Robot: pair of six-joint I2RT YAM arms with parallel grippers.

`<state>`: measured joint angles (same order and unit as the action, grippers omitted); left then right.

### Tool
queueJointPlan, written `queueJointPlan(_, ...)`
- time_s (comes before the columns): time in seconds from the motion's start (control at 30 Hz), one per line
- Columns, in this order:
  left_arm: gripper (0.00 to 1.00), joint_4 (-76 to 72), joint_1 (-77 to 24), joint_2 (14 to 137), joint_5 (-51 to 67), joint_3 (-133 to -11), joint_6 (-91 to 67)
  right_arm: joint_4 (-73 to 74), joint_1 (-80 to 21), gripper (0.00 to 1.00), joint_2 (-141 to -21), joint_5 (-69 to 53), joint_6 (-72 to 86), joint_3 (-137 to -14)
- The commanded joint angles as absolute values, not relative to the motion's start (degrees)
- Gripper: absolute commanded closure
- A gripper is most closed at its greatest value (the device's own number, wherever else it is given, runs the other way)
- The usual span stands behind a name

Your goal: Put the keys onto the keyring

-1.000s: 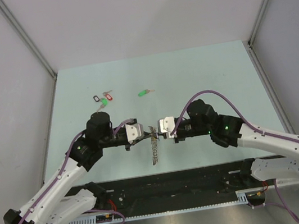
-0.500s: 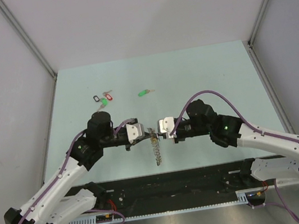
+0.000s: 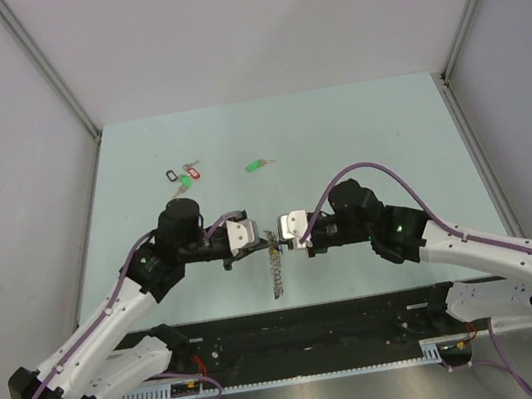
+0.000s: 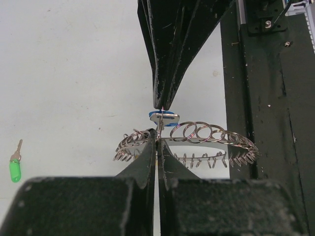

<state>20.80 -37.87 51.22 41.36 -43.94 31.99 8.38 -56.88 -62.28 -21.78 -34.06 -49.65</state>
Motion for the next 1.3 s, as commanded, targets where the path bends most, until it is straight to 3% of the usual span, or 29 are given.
queueJointPlan(0.0,1.0,18.5,-38.4,51.1,45.7,-46.6,33.5,2.2,-58.1,1.0,-62.8,-22.0,-33.1,-52.3)
queueJointPlan(1.27,1.0,22.9,-39.1,54.2,41.0,-49.6,32.3,1.4,-59.6,0.99,-62.3,-18.5,-32.3,-52.2)
